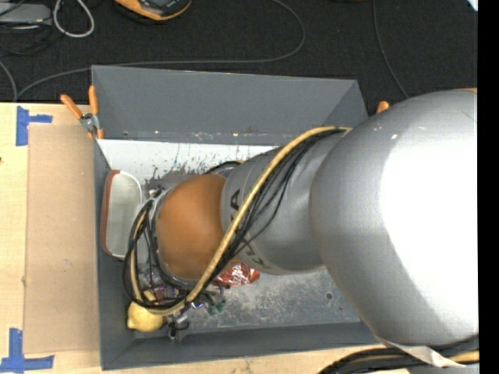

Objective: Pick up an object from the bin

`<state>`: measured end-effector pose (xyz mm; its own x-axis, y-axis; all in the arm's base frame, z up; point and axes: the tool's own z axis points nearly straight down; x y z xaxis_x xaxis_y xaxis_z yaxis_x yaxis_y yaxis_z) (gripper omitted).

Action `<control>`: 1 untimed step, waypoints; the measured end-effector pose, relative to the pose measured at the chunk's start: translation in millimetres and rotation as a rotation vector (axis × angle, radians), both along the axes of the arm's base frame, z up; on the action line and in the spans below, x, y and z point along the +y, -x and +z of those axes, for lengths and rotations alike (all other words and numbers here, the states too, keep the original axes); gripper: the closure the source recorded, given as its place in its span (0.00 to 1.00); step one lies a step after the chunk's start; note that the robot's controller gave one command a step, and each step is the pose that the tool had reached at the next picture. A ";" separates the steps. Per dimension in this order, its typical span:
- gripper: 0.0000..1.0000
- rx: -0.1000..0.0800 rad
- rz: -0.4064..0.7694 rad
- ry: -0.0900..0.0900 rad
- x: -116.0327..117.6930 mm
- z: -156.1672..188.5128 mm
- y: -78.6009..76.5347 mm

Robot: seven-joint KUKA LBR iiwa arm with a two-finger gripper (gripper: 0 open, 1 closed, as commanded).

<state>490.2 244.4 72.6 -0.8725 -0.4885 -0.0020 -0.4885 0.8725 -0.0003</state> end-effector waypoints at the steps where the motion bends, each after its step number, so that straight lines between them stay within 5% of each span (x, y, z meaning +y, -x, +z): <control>1: 1.00 -0.009 0.007 -0.005 -6.5 0.3 8.5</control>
Offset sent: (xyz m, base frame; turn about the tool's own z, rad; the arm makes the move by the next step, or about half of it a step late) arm 0.0000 0.0000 0.0000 0.0000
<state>481.6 237.9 72.9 -0.8690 -0.4947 -0.0119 -0.4947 0.8691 -0.0006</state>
